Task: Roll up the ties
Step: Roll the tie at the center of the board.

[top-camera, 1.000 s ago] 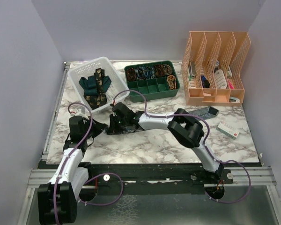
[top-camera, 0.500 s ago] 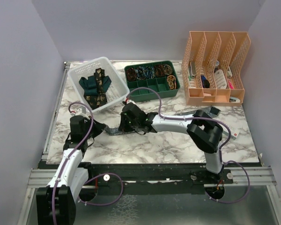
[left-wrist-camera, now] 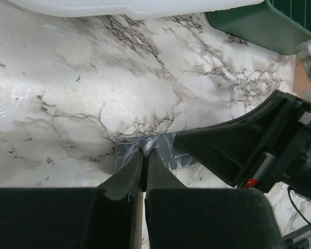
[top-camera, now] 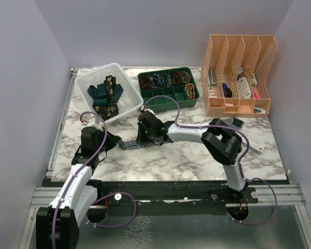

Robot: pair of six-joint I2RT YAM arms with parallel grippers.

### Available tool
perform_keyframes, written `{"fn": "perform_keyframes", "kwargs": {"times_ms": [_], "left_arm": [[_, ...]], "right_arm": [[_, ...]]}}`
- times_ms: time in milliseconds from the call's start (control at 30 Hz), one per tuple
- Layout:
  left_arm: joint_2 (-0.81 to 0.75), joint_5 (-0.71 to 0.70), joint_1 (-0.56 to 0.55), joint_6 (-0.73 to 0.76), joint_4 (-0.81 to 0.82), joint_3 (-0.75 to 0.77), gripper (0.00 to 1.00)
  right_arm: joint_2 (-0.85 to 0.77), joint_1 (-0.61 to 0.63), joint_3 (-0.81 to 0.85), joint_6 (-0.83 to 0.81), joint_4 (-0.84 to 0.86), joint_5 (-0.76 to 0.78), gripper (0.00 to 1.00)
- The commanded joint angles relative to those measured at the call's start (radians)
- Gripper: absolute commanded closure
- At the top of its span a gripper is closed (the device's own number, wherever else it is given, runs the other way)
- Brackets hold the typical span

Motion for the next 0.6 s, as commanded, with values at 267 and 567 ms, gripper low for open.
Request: {"fn": "perform_keyframes", "kwargs": {"times_ms": [267,567], "left_arm": [[0.05,-0.116,-0.102,0.029,-0.014,0.065,1.0],[0.111,-0.161,-0.168,0.041,-0.016,0.099,1.0]], "right_arm": [[0.035,0.005,-0.005,0.0,-0.031,-0.018,0.93],[0.008,0.005,-0.052,0.035,0.046,-0.016,0.92]]}}
